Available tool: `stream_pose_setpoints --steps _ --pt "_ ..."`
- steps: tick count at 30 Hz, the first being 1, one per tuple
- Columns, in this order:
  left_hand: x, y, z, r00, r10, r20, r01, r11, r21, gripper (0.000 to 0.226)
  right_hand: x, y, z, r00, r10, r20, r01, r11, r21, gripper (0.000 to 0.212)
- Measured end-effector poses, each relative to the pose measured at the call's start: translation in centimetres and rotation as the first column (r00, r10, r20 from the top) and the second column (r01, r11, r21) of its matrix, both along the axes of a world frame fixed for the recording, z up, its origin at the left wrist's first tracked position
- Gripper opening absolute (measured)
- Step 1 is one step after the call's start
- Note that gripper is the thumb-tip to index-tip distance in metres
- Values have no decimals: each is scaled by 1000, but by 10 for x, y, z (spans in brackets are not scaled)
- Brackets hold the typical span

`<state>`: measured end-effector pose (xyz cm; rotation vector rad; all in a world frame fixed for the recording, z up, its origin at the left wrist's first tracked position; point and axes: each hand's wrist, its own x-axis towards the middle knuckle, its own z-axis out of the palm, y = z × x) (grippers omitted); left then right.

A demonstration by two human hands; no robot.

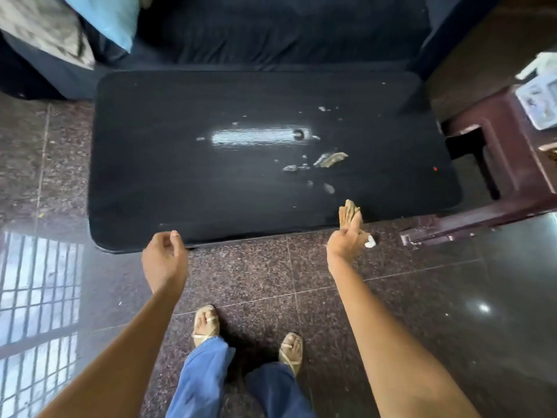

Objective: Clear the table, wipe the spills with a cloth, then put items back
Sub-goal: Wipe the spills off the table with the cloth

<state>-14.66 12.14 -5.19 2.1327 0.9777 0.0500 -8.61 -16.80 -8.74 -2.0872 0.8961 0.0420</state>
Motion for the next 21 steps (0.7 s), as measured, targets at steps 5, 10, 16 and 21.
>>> stream_pose_setpoints --steps 5,10,16,21 --pt "11 -109 21 960 -247 -134 214 951 -224 26 -27 -41 48 951 -264 -164 260 389 884 26" --pt "32 -212 69 898 -374 -230 82 657 -749 27 -45 -65 102 975 -28 -219 221 118 968 50" --pt "62 -262 113 930 -356 -88 123 529 -840 15 -29 -134 150 975 212 -72 15 258 966 28" --pt "94 -291 138 815 -566 -122 215 491 -844 7 -11 -184 165 916 399 -52 -149 457 877 22"
